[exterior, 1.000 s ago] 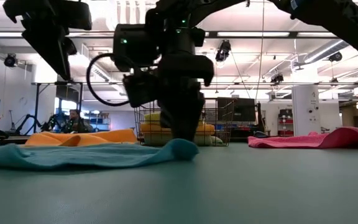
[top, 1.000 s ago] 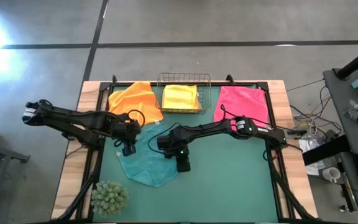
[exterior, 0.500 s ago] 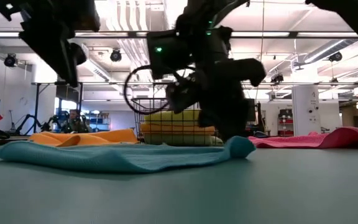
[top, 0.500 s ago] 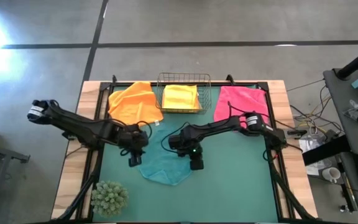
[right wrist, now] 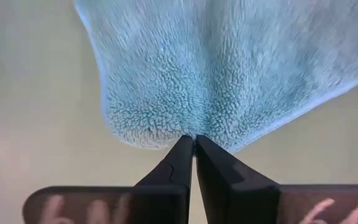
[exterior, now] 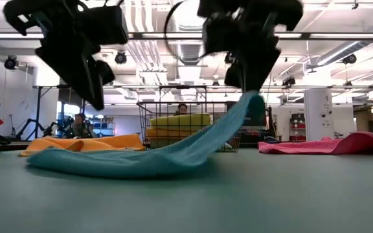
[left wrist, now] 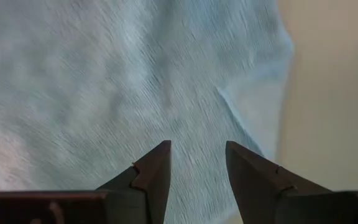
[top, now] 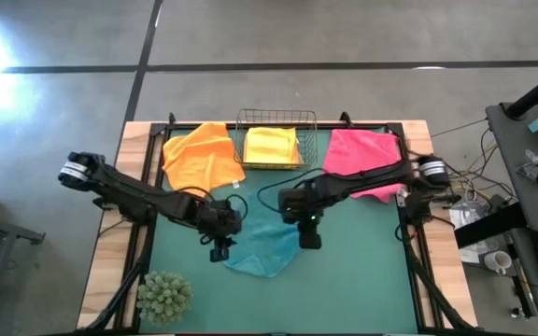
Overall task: Fold microfiber towels
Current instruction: Fold the green microfiber cloth
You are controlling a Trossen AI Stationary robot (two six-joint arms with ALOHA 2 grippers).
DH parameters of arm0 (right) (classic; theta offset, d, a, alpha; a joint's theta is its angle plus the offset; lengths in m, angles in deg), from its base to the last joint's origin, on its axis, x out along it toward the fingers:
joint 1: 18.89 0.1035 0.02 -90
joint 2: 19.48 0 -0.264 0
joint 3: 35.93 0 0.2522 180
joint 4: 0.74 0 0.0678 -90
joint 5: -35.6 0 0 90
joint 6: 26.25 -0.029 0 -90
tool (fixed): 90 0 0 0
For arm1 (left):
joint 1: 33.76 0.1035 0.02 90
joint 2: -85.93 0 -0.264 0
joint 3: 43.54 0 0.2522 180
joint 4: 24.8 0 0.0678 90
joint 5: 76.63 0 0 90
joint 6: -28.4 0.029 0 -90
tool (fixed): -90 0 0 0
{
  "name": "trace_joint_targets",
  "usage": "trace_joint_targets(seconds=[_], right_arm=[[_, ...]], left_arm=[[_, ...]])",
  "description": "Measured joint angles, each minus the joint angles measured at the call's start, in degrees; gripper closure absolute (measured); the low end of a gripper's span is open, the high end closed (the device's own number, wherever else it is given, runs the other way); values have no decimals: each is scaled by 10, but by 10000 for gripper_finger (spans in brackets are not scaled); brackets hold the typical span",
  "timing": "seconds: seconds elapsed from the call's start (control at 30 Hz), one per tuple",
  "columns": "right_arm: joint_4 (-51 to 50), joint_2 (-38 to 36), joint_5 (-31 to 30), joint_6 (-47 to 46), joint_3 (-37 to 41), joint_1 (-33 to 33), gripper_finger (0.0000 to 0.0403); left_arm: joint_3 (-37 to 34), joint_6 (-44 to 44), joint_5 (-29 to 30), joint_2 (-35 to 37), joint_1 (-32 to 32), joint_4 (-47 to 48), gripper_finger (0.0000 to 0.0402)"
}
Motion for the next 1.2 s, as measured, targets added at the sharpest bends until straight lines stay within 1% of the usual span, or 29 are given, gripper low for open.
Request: trace_joint_targets(seconds=[0.07, 0.17, 0.27, 0.4, 0.6, 0.73, 0.8, 0.9, 1.0, 1.07, 1.2], right_arm=[[10, -35, -8, -1, 19, 0, 390], [32, -79, -33, 1, 45, 0, 390], [39, -102, -60, 7, 68, 0, 390], [36, -109, -58, 0, 94, 2, 390], [37, -99, -55, -10, 128, 14, 390], [38, -101, -55, -4, 141, 17, 384], [36, -101, -55, -4, 146, 17, 371], [37, -101, -55, -1, 148, 17, 341], [35, -101, -55, 4, 148, 17, 306], [24, -101, -54, 8, 139, 17, 284], [-18, -111, -53, 30, 121, 17, 254]], left_arm=[[6, 15, -28, -20, 0, 0, 265], [15, 16, -66, -48, 0, -2, 265], [23, 14, -81, -71, 0, -22, 265], [34, -9, -88, -89, 0, -75, 265], [38, -13, -88, -100, 0, -189, 265], [38, -14, -88, -108, 0, -207, 265], [38, -14, -88, -110, 0, -207, 265], [39, -16, -88, -112, 0, -207, 265], [39, -60, -80, -112, 1, -207, 263], [40, -87, -73, -112, 3, -207, 258], [40, -85, -54, -112, 3, -207, 241]])
